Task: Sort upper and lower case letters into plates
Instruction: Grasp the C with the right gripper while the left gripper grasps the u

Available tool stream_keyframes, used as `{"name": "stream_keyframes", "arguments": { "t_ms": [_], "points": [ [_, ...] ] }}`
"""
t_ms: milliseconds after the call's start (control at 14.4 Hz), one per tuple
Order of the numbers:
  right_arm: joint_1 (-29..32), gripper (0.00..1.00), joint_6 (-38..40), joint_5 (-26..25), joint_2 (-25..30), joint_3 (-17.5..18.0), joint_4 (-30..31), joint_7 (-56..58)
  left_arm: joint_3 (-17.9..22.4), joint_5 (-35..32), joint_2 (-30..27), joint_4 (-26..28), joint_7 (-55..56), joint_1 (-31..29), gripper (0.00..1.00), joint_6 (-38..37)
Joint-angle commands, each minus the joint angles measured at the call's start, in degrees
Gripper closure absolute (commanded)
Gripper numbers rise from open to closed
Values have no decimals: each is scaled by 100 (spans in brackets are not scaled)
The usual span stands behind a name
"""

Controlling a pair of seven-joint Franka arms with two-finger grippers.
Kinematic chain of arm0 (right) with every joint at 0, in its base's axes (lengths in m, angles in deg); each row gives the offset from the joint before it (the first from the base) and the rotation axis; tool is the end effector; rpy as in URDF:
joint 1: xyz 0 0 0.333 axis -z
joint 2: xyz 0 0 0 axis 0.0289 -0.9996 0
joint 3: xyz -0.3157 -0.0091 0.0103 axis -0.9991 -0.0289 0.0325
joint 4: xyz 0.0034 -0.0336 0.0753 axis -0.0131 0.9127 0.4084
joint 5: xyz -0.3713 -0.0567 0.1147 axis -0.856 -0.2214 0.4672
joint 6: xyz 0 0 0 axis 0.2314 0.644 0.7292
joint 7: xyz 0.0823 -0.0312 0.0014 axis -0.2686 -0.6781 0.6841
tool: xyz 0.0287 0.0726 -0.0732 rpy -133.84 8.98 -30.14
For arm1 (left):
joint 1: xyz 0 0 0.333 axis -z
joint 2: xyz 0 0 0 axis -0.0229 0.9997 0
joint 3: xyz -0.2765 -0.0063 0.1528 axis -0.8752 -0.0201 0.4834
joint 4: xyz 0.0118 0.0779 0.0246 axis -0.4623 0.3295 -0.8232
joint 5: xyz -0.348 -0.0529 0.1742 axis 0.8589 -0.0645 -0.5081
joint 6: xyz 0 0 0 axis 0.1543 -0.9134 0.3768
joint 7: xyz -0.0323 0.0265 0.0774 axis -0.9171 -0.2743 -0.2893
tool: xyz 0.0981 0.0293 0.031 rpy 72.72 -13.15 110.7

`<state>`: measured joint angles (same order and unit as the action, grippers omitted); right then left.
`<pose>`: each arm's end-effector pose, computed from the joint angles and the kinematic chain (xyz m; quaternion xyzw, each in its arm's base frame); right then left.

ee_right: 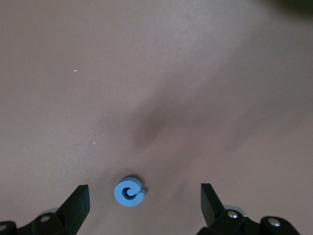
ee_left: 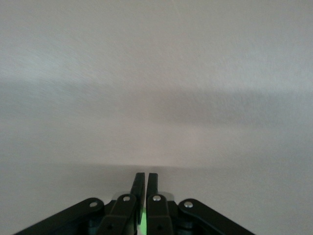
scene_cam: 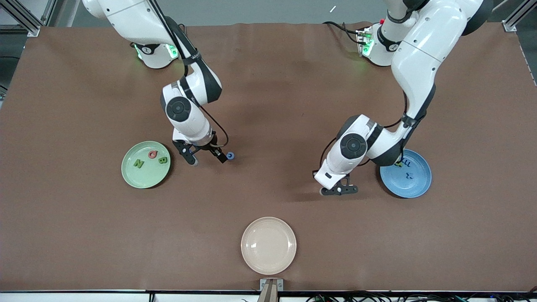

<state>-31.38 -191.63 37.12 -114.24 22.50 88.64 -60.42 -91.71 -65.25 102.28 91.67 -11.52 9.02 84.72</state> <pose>0.5134 0.3115 0.2180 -0.9059 0.4211 0.0177 0.0418 0.6067 -0.3053 0.2042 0.9991 0.0370 0.0075 0.0179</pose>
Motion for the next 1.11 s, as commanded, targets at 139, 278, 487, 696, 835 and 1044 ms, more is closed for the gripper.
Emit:
{"name": "stream_keyframes", "arguments": {
  "t_ms": [139, 278, 487, 696, 835, 1044],
  "points": [
    [-133, 9, 66, -81, -457, -75, -462, -198, -21, -43, -260, 75, -121, -120, 69, -242],
    [-142, 21, 74, -108, -544, -75, -514, -207, -21, -34, -234, 93, -95, -51, 63, -242],
    [-238, 38, 74, -99, -615, -75, -532, -216, -21, -8, -190, 128, -77, 81, 48, -242],
    [-300, 39, 66, -99, -694, -75, -558, -373, -21, 18, -137, 189, 107, 143, 48, -242],
    [-361, 39, 74, -99, -808, -75, -655, -426, -21, 27, -137, 224, 142, 178, 44, -242],
    [-388, 47, 74, -108, -852, -75, -655, -444, -21, 36, -93, 233, 326, 187, 43, -242]
  ]
}}
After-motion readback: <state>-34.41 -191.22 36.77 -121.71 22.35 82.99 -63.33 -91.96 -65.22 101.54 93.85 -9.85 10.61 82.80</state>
